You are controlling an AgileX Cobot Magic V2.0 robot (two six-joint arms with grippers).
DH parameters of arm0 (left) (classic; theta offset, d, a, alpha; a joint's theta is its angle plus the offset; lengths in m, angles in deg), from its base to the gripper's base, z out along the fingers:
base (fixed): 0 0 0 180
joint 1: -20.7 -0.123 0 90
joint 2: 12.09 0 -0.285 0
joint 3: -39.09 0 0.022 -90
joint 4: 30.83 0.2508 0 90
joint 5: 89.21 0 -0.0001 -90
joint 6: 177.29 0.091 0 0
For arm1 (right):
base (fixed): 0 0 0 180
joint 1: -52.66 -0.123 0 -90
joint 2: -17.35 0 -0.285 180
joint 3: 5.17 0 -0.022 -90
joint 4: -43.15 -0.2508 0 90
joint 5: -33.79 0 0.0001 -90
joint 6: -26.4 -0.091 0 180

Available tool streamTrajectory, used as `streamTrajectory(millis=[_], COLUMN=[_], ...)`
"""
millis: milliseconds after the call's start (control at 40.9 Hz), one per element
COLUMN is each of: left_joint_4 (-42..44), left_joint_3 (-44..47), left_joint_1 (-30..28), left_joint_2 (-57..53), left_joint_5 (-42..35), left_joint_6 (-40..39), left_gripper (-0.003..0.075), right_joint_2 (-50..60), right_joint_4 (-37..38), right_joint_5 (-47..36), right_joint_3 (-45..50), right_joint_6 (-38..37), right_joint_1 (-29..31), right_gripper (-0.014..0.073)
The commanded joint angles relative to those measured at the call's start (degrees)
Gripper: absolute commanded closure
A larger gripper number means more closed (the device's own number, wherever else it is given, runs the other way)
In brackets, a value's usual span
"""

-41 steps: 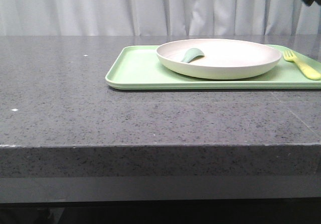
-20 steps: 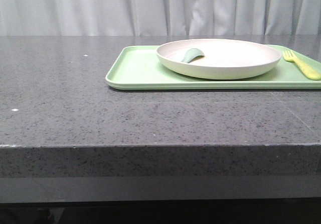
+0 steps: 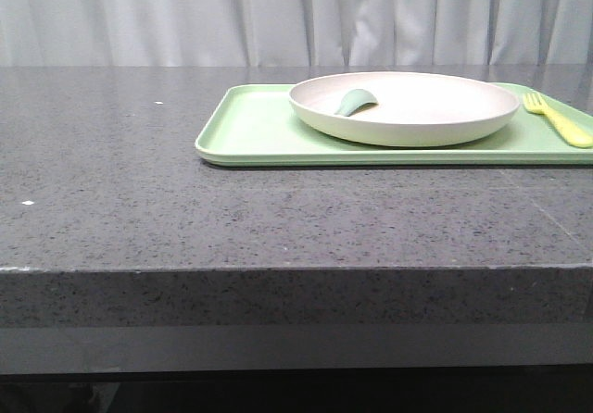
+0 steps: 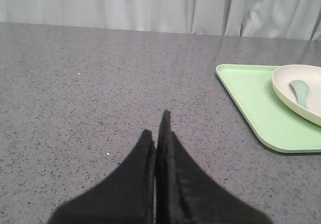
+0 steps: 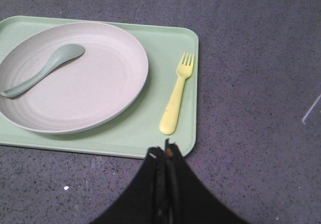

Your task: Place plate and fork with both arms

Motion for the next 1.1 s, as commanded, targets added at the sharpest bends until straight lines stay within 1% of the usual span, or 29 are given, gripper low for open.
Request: streamTrajectory(millis=[0, 147, 244, 367, 635, 733, 1075], left_joint_4=[0.0, 0.0, 0.0, 0.0, 0.0, 0.0, 0.0], left_joint_3=[-1.5, -1.5, -1.5, -1.5, -1.5, -1.5, -1.5], left_joint_1=[-0.1, -0.1, -0.1, -0.1, -0.1, -0.1, -0.1], left_joint_2=[0.3, 0.3, 0.3, 0.3, 0.3, 0.3, 0.3], left_joint_5=[-4.7, -4.7, -4.7, -4.7, -4.7, -4.7, -4.7], left_joint_6=[-0.6, -0.6, -0.6, -0.6, -0.6, -0.6, -0.6], left_gripper=[0.0739, 0.0739, 0.0739, 0.0739, 0.0739, 0.0739, 0.0739], right_joint_2=[8.5, 19.0, 24.4, 27.5, 27.6, 27.6, 27.6], right_joint_4=[-1.3, -1.3, -1.3, -1.3, -1.3, -3.2, -3.2], right_joint_5=[-11.7, -14.5, -14.8, -16.2, -16.2, -16.5, -16.2], right_joint_3=[7.5, 18.5, 21.9, 22.6, 22.6, 22.6, 22.6], right_joint_6=[0.8, 0.8, 0.8, 0.8, 0.8, 0.7, 0.7], right_joint_1=[0.2, 0.2, 0.2, 0.2, 0.2, 0.2, 0.2], right_gripper=[0.0712, 0.0712, 0.0712, 0.0712, 0.0712, 0.0712, 0.0712])
